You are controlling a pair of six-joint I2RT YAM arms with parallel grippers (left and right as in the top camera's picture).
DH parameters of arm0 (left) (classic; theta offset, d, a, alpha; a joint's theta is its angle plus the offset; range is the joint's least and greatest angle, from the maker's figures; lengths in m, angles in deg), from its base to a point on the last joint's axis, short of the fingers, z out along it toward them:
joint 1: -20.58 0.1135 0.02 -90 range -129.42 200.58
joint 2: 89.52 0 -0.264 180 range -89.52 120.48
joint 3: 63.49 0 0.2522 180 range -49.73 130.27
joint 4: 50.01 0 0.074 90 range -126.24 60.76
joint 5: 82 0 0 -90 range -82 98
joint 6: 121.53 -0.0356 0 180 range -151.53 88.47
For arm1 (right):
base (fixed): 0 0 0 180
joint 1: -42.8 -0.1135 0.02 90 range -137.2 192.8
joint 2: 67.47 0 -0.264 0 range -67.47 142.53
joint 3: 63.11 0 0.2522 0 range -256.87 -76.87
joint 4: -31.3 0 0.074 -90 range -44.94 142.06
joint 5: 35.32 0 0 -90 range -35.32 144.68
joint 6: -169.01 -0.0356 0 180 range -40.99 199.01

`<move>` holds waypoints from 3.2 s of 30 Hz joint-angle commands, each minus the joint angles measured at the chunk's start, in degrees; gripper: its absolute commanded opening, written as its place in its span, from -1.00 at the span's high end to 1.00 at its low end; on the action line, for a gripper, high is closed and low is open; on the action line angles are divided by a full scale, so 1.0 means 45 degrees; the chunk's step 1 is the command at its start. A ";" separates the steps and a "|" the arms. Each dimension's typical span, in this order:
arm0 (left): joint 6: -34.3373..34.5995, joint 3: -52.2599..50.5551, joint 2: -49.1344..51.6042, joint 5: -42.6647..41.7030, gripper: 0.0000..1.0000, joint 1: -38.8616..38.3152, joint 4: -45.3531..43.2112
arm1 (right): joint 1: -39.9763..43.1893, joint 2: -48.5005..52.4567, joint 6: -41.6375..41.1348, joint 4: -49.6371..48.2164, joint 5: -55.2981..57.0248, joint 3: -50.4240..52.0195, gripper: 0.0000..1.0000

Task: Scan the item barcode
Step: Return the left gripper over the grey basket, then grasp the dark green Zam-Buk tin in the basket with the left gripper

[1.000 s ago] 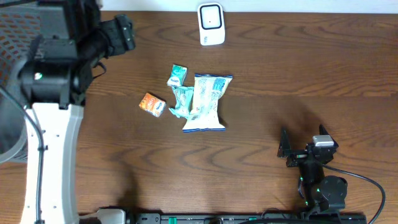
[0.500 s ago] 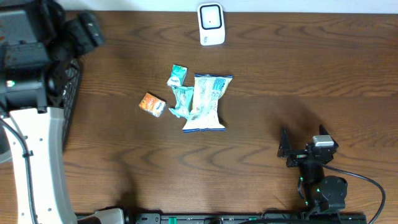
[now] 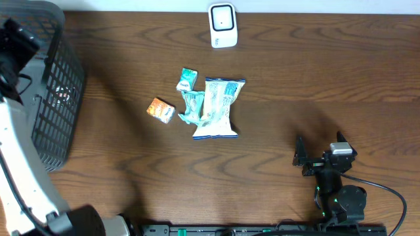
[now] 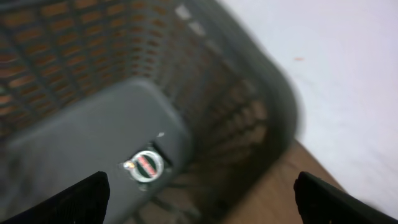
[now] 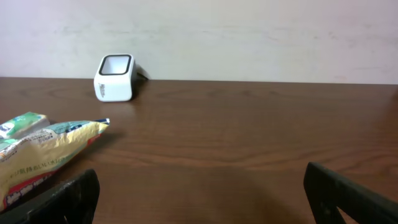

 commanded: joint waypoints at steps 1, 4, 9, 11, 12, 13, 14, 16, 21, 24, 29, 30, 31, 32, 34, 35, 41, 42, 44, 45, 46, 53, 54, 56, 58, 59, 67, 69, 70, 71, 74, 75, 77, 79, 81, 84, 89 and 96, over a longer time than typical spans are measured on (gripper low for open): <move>0.0136 0.0151 0.0816 0.0165 -0.88 0.0627 -0.0049 | -0.0092 -0.0053 0.0136 0.0068 0.0000 0.0010 -0.98; -0.0355 0.0151 0.1399 0.0165 -0.96 0.0962 -0.0053 | -0.0092 -0.0053 0.0141 0.0068 0.0000 0.0015 -0.99; -0.2569 0.0151 0.2006 0.0170 -0.97 0.1209 -0.0510 | -0.0092 -0.0053 0.0141 0.0068 0.0000 0.0015 -0.98; -0.3410 0.0151 0.2123 0.0165 -0.96 0.1205 -0.0699 | -0.0092 -0.0053 0.0141 0.0068 0.0000 0.0015 -0.99; -0.3837 0.0151 0.2176 0.0165 -0.96 0.1205 -0.0782 | -0.0092 -0.0053 0.0141 0.0068 0.0000 0.0015 -0.99; -0.4221 0.0151 0.2186 0.0165 -0.96 0.1205 -0.0826 | -0.0092 -0.0053 0.0136 0.0063 0.0000 0.0015 -0.99; -0.4488 0.0151 0.2191 0.0165 -0.96 0.1205 -0.0816 | -0.0092 -0.0053 0.0141 0.0068 0.0000 0.0015 -0.98; -0.4551 0.0151 0.2191 0.0165 -0.96 0.1229 -0.0811 | -0.0092 -0.0053 0.0136 0.0068 0.0000 0.0015 -0.98; -0.4546 0.0151 0.2191 0.0097 -0.96 0.1287 -0.0709 | -0.0092 -0.0053 0.0141 0.0068 0.0000 0.0010 -0.98; -0.4595 0.0121 0.2210 -0.0097 -0.96 0.1273 -0.0481 | -0.0092 -0.0053 0.0136 0.0063 0.0000 0.0015 -0.99; -0.7106 -0.0384 0.2322 -0.0219 -0.96 0.1282 -0.0476 | -0.0092 -0.0053 0.0141 0.0068 0.0000 0.0010 -0.98; -0.7514 -0.0515 0.2395 -0.0223 -0.95 0.1287 -0.0461 | -0.0092 -0.0053 0.0136 0.0068 0.0000 0.0015 -0.98; -0.7800 -0.0597 0.2487 -0.0219 -0.96 0.1292 -0.0418 | -0.0092 -0.0053 0.0136 0.0068 0.0000 0.0015 -0.98; -0.8009 -0.0661 0.2613 -0.0219 -0.96 0.1292 -0.0379 | -0.0092 -0.0053 0.0136 0.0063 0.0000 0.0015 -0.99; -0.8228 -0.0685 0.2958 -0.0223 -0.95 0.1307 -0.0291 | -0.0092 -0.0053 0.0141 0.0068 0.0000 0.0015 -0.99; -0.8223 -0.0685 0.3138 -0.0238 -0.95 0.1341 -0.0248 | -0.0092 -0.0053 0.0136 0.0068 0.0000 0.0015 -0.99; -0.9350 -0.0685 0.4027 -0.2550 -0.95 0.1651 0.0073 | -0.0092 -0.0053 0.0136 0.0068 0.0000 0.0010 -0.99; -0.9481 -0.0685 0.4138 -0.2895 -0.95 0.1690 0.0112 | -0.0092 -0.0053 0.0136 0.0068 0.0000 0.0015 -0.98; -0.9598 -0.0685 0.4503 -0.3322 -0.95 0.1792 0.0146 | -0.0092 -0.0053 0.0136 0.0068 0.0000 0.0015 -0.99; -0.9598 -0.0685 0.4624 -0.3322 -0.95 0.1841 0.0146 | -0.0092 -0.0053 0.0136 0.0068 0.0000 0.0015 -0.99; -0.9602 -0.0685 0.4741 -0.3322 -0.95 0.1875 0.0141 | -0.0092 -0.0053 0.0141 0.0063 0.0000 0.0015 -0.98; -1.0137 -0.0685 0.5503 -0.3347 -0.95 0.2195 0.0146 | -0.0092 -0.0053 0.0136 0.0068 0.0000 0.0015 -0.99; -1.0229 -0.0685 0.5581 -0.3385 -0.95 0.2205 0.0146 | -0.0092 -0.0053 0.0136 0.0068 0.0000 0.0010 -0.99; -1.0681 -0.0685 0.5877 -0.3725 -0.95 0.2205 0.0155 | -0.0092 -0.0053 0.0136 0.0068 0.0000 0.0015 -0.99; -1.1040 -0.0685 0.6173 -0.4318 -0.95 0.2205 0.0141 | -0.0092 -0.0053 0.0141 0.0063 0.0000 0.0015 -0.98; -1.1196 -0.0685 0.6295 -0.4605 -0.95 0.2205 0.0136 | -0.0092 -0.0053 0.0141 0.0068 0.0000 0.0015 -0.98; -1.1366 -0.0685 0.7742 -0.4852 -0.95 0.2205 -0.0058 | -0.0092 -0.0053 0.0136 0.0068 0.0000 0.0015 -0.99; -1.1366 -0.0690 0.8043 -0.4852 -0.95 0.2205 -0.0253 | -0.0092 -0.0053 0.0141 0.0068 0.0000 0.0015 -0.98; -1.1361 -0.0690 0.8160 -0.4852 -0.95 0.2205 -0.0374 | -0.0092 -0.0053 0.0136 0.0068 0.0000 0.0015 -0.98; -1.1361 -0.0685 0.8242 -0.4852 -0.96 0.2205 -0.0481 | -0.0092 -0.0053 0.0136 0.0068 0.0000 0.0010 -0.99; -1.1366 -0.0690 0.8500 -0.4847 -0.96 0.2205 -0.0733 | -0.0092 -0.0053 0.0136 0.0068 0.0000 0.0015 -0.99; -1.1366 -0.0690 0.8534 -0.4847 -0.96 0.2205 -0.0772 | -0.0092 -0.0053 0.0141 0.0068 0.0000 0.0015 -0.99; -1.1370 -0.0690 0.8646 -0.4833 -0.97 0.2205 -0.0826 | -0.0092 -0.0053 0.0141 0.0068 0.0000 0.0015 -0.99; -1.1361 -0.0690 0.8782 -0.4439 -0.96 0.2200 -0.0869 | -0.0092 -0.0053 0.0136 0.0068 0.0000 0.0015 -0.98; -1.1351 -0.0690 0.8898 -0.3536 -0.92 0.2191 -0.0874 | -0.0092 -0.0053 0.0136 0.0068 0.0000 0.0015 -0.99; -1.1273 -0.0690 0.8971 -0.2229 -0.79 0.2195 -0.0865 | -0.0092 -0.0053 0.0136 0.0068 0.0000 0.0010 -0.99; -1.1176 -0.0690 0.8966 -0.1826 -0.52 0.2191 -0.0889 | -0.0092 -0.0053 0.0141 0.0068 0.0000 0.0015 -0.99; -0.9879 -0.0685 0.8961 -0.0597 -0.21 0.2191 -0.0894 | -0.0092 -0.0053 0.0136 0.0068 0.0000 0.0015 -0.98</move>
